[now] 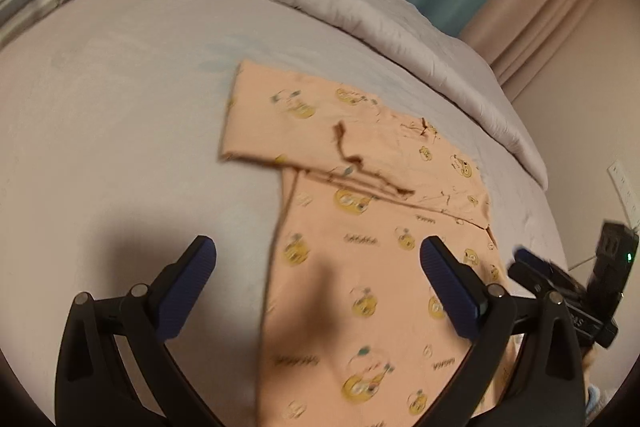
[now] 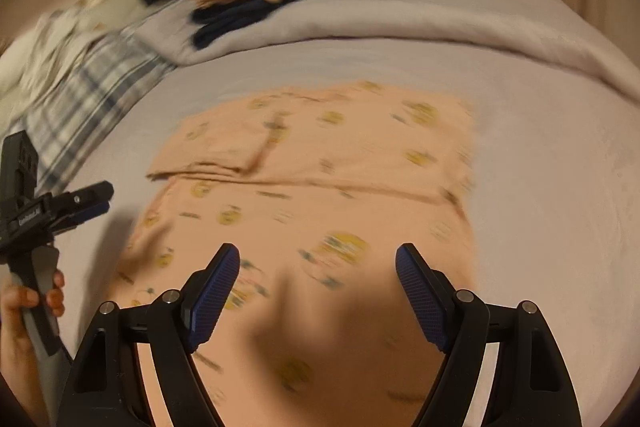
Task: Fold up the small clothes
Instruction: 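Reach the right tool to the shirt's side edge and grasp it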
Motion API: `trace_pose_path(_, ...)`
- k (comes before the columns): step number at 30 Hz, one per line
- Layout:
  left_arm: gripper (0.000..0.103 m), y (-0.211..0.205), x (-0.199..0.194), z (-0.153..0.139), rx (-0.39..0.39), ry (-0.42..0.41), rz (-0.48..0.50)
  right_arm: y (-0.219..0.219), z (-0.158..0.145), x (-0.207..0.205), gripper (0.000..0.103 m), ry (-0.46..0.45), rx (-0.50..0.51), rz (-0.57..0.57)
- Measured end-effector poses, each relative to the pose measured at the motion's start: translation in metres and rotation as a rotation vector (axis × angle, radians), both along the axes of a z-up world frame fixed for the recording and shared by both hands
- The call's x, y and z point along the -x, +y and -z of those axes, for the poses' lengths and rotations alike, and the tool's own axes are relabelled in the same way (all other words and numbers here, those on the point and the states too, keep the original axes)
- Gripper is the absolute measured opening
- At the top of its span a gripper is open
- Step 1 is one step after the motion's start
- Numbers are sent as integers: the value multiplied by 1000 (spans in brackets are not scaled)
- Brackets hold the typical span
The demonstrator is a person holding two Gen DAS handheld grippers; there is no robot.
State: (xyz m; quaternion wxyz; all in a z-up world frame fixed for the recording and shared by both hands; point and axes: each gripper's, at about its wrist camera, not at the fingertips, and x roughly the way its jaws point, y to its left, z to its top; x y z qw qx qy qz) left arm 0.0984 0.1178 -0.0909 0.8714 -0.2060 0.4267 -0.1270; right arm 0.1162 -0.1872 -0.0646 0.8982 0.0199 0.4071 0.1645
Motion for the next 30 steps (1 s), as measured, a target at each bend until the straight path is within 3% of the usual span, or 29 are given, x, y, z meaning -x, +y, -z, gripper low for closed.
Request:
trace_pose_path(5, 102, 22, 15, 6, 44, 19, -40, 71, 0, -31, 81, -66, 76, -162)
trace_pose_path(7, 102, 28, 21, 8, 60, 25, -44, 95, 4, -48, 68, -68, 105, -206)
trace_pose_path(11, 102, 36, 29, 15, 83, 37, -48, 127, 12, -74, 56, -73, 191, -247)
trace_pose_path(13, 102, 39, 32, 17, 101, 40, -54, 135, 16, -79, 50, -65, 208, -267)
trace_pose_path(20, 102, 45, 32, 14, 145, 21, -59, 148, 26, -95, 49, -17, 243, -316)
trace_pose_path(22, 102, 45, 33, 14, 151, 18, -58, 151, 29, -104, 37, 7, 247, -315)
trace_pose_path(26, 102, 47, 36, 16, 152, 15, -57, 152, 40, -115, 27, 34, 289, -299)
trace_pose_path(27, 102, 48, 37, 17, 155, 16, -57, 152, 41, -114, 18, 31, 293, -298)
trace_pose_path(30, 102, 49, 34, 17, 158, 21, -61, 138, 33, -113, 11, 23, 189, -261)
